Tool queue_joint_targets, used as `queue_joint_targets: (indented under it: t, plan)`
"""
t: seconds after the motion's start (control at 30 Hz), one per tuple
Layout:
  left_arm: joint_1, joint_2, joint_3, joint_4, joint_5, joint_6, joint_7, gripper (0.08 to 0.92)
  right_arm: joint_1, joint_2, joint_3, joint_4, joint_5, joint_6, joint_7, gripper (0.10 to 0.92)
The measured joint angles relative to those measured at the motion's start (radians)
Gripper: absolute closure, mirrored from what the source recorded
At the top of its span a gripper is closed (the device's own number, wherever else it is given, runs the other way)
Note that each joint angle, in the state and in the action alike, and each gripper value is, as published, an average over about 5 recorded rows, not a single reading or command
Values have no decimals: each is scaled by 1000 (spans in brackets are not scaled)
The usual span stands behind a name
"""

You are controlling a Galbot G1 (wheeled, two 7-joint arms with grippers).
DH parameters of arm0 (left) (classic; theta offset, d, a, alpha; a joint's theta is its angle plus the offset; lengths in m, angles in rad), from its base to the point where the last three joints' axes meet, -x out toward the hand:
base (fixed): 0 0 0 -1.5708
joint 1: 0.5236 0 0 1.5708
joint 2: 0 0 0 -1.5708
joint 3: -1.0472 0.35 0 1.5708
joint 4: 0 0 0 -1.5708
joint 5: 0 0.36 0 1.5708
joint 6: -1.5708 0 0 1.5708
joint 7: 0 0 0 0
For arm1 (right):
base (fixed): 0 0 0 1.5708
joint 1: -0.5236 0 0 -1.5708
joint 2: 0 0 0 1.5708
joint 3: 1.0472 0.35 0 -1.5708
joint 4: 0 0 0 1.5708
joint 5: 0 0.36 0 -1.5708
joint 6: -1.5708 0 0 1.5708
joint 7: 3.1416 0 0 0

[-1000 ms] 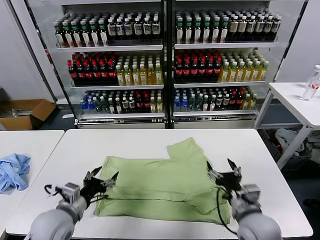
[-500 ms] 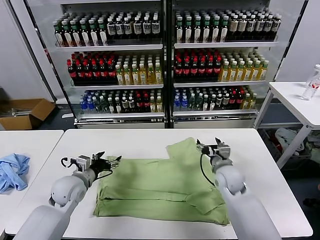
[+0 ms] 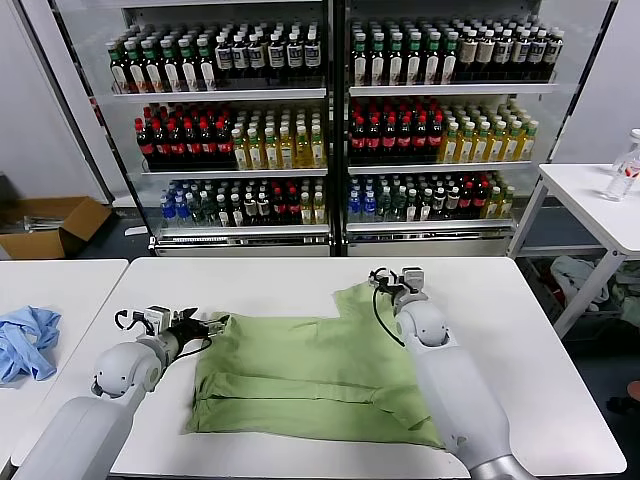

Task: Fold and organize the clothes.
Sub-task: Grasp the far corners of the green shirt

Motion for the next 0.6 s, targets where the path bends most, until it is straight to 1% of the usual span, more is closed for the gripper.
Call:
queue_joint_targets:
  t: [0.2, 0.3, 0.37, 0.6]
  plan:
    - [-9, -2, 1, 25, 14, -6, 22, 177, 16, 14, -4, -53, -3, -4, 5, 203]
    - [-9, -1, 2, 29, 18, -11, 32, 198, 18, 15, -6, -64, -2, -4, 4, 229]
    - [-7, 0, 2, 29, 19, -14, 38, 236, 18, 17, -7, -72, -2, -2, 1, 275]
    - [6, -2, 1, 30, 28, -21, 58, 441, 19, 25, -7, -88, -3, 9, -9, 474]
